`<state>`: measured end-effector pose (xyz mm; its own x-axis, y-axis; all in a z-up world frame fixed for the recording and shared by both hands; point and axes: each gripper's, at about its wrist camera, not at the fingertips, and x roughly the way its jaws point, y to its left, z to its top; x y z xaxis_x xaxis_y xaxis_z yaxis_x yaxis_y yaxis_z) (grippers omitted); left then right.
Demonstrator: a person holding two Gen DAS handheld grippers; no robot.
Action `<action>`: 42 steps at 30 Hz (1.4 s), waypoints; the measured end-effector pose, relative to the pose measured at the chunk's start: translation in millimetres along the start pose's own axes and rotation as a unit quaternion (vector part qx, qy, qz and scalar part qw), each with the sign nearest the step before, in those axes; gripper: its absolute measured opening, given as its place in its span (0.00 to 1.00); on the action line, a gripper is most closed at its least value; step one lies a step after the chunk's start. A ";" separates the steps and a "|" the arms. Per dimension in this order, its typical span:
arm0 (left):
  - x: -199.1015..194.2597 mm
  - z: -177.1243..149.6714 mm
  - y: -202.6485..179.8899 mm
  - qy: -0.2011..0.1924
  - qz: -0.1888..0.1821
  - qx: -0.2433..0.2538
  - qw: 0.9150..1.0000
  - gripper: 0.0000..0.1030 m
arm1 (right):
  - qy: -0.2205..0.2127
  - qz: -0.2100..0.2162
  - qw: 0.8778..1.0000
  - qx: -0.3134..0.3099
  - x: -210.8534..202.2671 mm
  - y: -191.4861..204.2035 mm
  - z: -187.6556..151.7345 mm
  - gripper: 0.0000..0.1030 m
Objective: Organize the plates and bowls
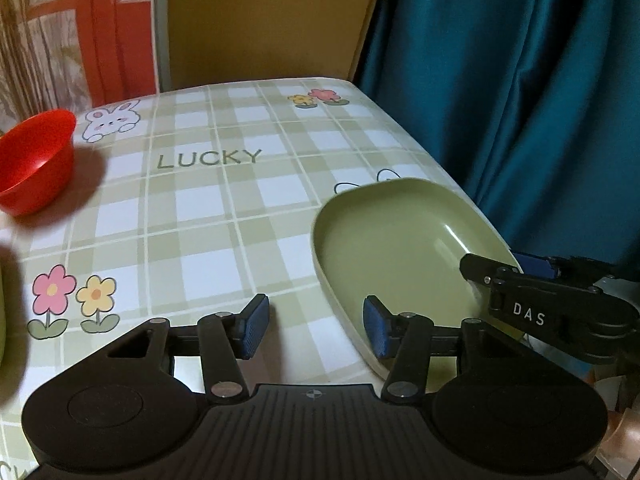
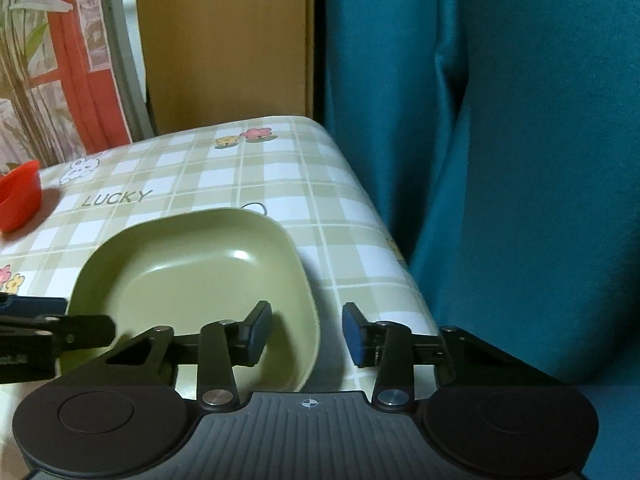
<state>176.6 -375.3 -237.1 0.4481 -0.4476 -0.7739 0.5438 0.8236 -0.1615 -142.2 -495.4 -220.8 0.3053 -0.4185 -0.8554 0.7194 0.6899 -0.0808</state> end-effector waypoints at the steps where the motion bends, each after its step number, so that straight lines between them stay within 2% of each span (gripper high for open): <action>1: -0.1 0.3 -0.9 0.000 0.002 0.005 1.000 0.54 | 0.000 0.004 1.000 0.000 -0.6 1.9 -0.2 0.32; 7: -2.1 -1.3 -2.6 0.000 0.000 0.015 1.000 0.53 | 0.001 0.023 1.000 0.009 -3.2 10.0 -1.6 0.31; 9: -2.2 -2.6 -4.4 -0.002 0.008 0.022 1.000 0.43 | 0.002 0.029 1.000 0.013 -4.7 12.9 -2.7 0.31; 11: -7.0 -5.5 -3.3 -0.008 0.020 0.037 0.999 0.23 | 0.001 0.040 0.999 0.021 -6.5 15.0 -3.6 0.30; 12: -9.0 -5.8 -2.8 -0.009 0.016 0.041 0.999 0.17 | 0.003 0.046 0.999 0.025 -7.1 16.7 -4.2 0.29; 13: -10.5 -6.2 -2.3 -0.011 0.019 0.044 0.999 0.15 | 0.004 0.047 0.998 0.027 -7.7 19.1 -5.3 0.29; 15: -11.7 -6.7 -3.1 -0.012 0.033 0.050 0.998 0.15 | 0.003 0.048 0.998 0.028 -9.2 23.1 -8.3 0.29; 33: -24.0 -8.7 19.5 0.004 0.047 0.022 0.999 0.15 | -0.003 0.060 0.995 0.081 -26.4 44.9 -19.4 0.29; 42: -46.4 -3.6 37.1 -0.019 0.054 0.009 0.998 0.15 | -0.020 0.070 0.995 0.068 -44.1 68.7 -5.9 0.29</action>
<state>173.4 -322.7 -209.4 0.5316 -0.3703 -0.7618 0.5039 0.8612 -0.0670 -109.9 -426.1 -191.6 0.4314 -0.3488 -0.8320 0.7454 0.6574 0.1109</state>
